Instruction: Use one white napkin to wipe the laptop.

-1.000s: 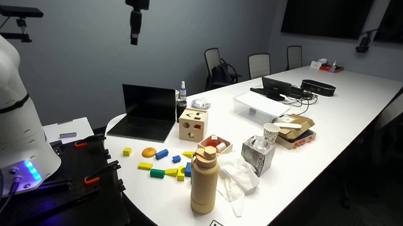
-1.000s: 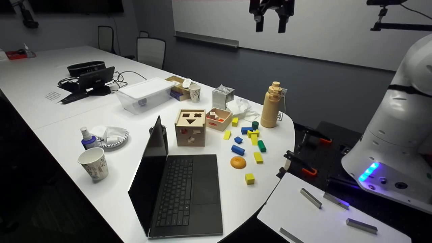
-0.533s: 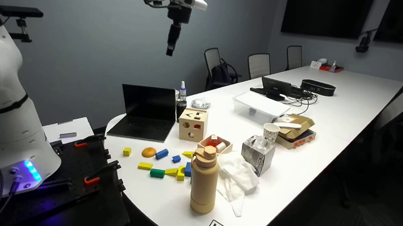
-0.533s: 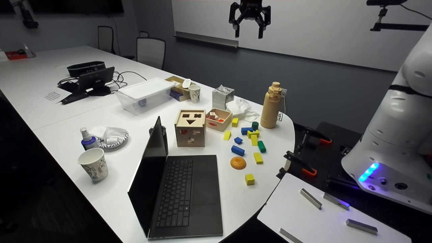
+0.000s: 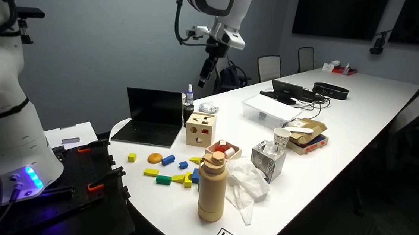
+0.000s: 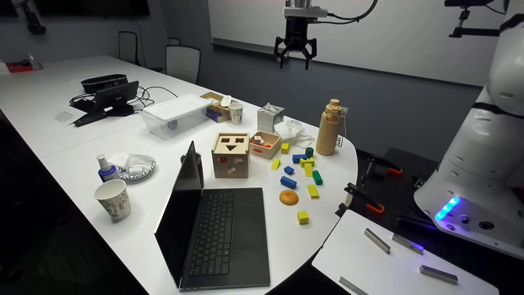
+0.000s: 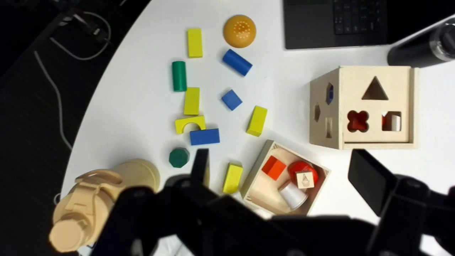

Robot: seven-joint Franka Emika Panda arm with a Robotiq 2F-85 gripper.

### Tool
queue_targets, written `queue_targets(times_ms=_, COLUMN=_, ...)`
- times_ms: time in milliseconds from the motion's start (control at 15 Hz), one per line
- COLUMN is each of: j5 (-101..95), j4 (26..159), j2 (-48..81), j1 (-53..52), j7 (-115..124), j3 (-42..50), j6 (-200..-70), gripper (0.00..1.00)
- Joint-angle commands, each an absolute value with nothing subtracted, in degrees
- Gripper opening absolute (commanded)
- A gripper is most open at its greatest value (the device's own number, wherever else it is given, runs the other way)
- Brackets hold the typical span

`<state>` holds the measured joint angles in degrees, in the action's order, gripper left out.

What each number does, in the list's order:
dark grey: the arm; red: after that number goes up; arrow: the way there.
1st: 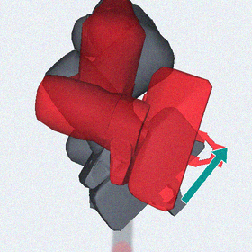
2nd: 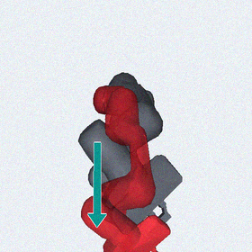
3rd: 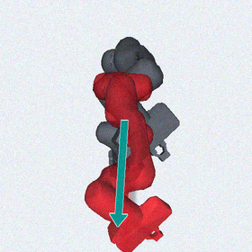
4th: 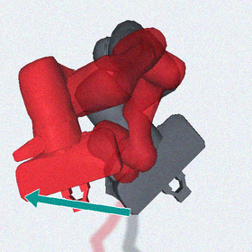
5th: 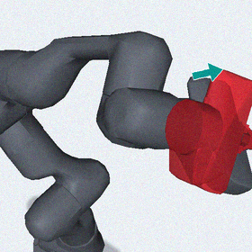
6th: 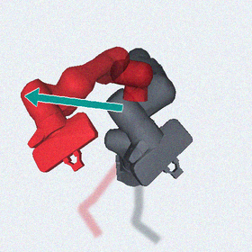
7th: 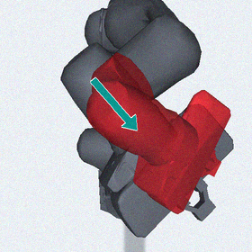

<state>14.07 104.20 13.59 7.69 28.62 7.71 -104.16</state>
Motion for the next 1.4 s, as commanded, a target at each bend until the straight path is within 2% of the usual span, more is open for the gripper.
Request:
queue_targets(times_ms=0, j5=23.5, j4=105.0, j2=11.3, j1=8.4, j7=23.9, j3=6.8, j6=-105.2, gripper=1.0)
queue_targets(times_ms=67, j5=20.0, j4=103.6, j2=14.8, j1=8.1, j7=26.0, j3=8.1, j6=-104.8, gripper=1.0)
queue_targets(times_ms=533, j5=22.5, j4=103.6, j2=12.7, j1=8.1, j7=24.2, j3=7.2, j6=-104.8, gripper=1.0)
queue_targets(times_ms=933, j5=21.0, j4=92.0, j2=26.8, j1=7.3, j7=34.7, j3=8.2, j6=-113.0, gripper=1.0)
queue_targets(times_ms=1333, j5=19.1, j4=81.3, j2=41.1, j1=8.3, j7=49.2, j3=10.3, j6=-111.3, gripper=1.0)
